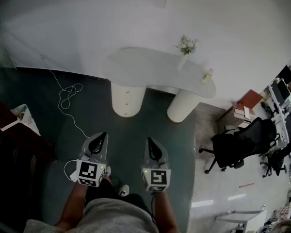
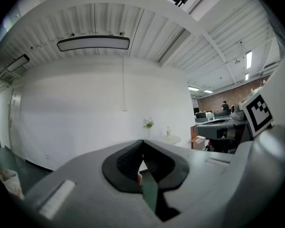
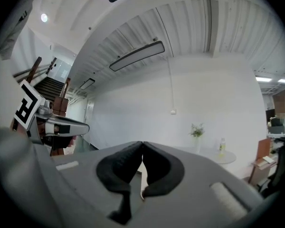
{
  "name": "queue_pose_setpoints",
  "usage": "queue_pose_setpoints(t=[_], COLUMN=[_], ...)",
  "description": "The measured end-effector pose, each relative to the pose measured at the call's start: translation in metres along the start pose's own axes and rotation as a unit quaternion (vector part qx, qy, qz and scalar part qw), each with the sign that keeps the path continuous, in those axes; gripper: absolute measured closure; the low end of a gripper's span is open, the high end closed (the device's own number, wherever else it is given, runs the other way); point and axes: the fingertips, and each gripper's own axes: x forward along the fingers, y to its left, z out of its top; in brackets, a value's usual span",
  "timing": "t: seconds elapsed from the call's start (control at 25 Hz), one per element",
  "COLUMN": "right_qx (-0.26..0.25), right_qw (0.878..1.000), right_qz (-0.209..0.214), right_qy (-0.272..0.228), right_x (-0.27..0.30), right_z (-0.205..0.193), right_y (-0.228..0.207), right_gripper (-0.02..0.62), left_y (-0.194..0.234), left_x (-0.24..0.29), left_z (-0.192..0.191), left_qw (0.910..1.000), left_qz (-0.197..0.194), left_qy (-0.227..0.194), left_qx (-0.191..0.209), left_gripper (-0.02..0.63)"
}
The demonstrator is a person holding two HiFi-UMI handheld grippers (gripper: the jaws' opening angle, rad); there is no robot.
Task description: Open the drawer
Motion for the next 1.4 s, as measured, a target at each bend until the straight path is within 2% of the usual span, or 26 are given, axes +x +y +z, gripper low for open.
queue_pose_setpoints(t=[0.28, 0.52, 0.76, 1.04, 1.4], right_qx=[0.001, 0.005, 0.008, 0.02, 0.036], right_qw=[1.0, 1.0, 1.0, 0.998, 0.992], right_qz=[0.02, 0.019, 0.005, -0.033, -0.089], right_qy=[0.006, 0.013, 0.029, 0.057, 0.085], right_x=[0.042, 0.108, 0.189, 0.277, 0.343], right_z=[-0.004, -0.005, -0.004, -0.02, -0.049], right_y=[0.018, 0.034, 0.044, 0.06, 0.06], right_gripper=[0.591, 0.591, 0.591, 0.591, 0.591], left_y=[0.041, 0.1, 0.164, 0.229, 0.278], left_x=[0.013, 0.052, 0.115, 0.177, 0.236], left_z=[-0.008, -0.015, -0.021, -0.04, -0.068], left_qw=[0.9997, 0.9997, 0.9997, 0.9984, 0.9938], left_qz=[0.023, 0.02, -0.002, -0.048, -0.1], left_qy=[0.005, 0.007, 0.013, 0.024, 0.043], left_qx=[-0.005, -0.012, -0.023, -0.019, -0.024], left_gripper=[0.597, 0.597, 0.597, 0.597, 0.597])
